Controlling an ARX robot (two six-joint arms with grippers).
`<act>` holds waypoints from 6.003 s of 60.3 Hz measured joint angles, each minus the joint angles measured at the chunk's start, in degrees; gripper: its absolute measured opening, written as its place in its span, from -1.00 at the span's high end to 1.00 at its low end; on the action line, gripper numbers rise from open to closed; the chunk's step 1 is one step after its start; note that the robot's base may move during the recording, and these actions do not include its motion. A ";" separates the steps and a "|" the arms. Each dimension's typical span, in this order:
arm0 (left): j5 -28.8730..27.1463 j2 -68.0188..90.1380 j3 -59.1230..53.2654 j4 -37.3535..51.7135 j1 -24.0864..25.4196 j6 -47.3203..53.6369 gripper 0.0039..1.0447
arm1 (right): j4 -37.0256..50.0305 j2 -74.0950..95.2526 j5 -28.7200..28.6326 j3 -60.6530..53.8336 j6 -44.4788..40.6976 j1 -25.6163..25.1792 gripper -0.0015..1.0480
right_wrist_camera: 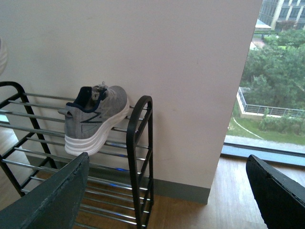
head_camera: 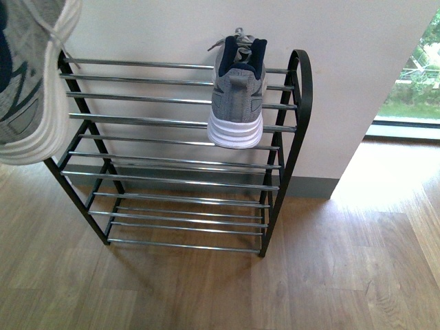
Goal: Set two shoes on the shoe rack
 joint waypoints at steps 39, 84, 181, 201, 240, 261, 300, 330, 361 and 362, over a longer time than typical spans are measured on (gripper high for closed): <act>6.19 34.93 37.90 -17.14 -9.09 -8.02 0.98 | 0.00 0.02 -0.04 0.00 0.02 0.00 -0.82; 5.92 50.38 63.93 -29.57 -13.60 9.20 0.95 | 0.00 0.02 -0.07 0.00 0.00 0.00 -0.82; 4.37 -24.28 -40.74 55.98 1.05 33.92 0.98 | 0.00 0.00 -0.07 0.00 0.00 0.00 -0.82; 7.82 -35.71 -49.72 53.57 4.33 33.94 0.98 | 0.00 0.02 -0.07 0.00 0.02 0.00 -0.82; 11.43 -70.55 -58.10 27.36 8.20 34.07 0.98 | 0.00 0.02 -0.07 0.00 0.02 0.00 -0.82; 11.43 -79.34 -58.10 19.65 8.20 34.07 0.98 | 0.00 0.02 -0.07 0.00 0.02 0.00 -0.82; 11.43 -92.19 -58.10 5.77 8.22 34.07 0.35 | 0.00 0.02 -0.07 0.00 0.02 0.00 -0.82; 11.43 -92.21 -58.07 5.77 8.22 34.23 -0.83 | 0.00 0.02 -0.09 0.00 0.02 0.00 -0.82; 11.43 -92.21 -58.10 5.77 8.22 34.27 -0.83 | 0.00 0.02 -0.09 0.00 0.02 0.00 -0.82; 11.43 -92.21 -58.07 5.77 8.22 34.27 -0.83 | 0.00 0.00 -0.09 0.00 0.04 0.00 -0.82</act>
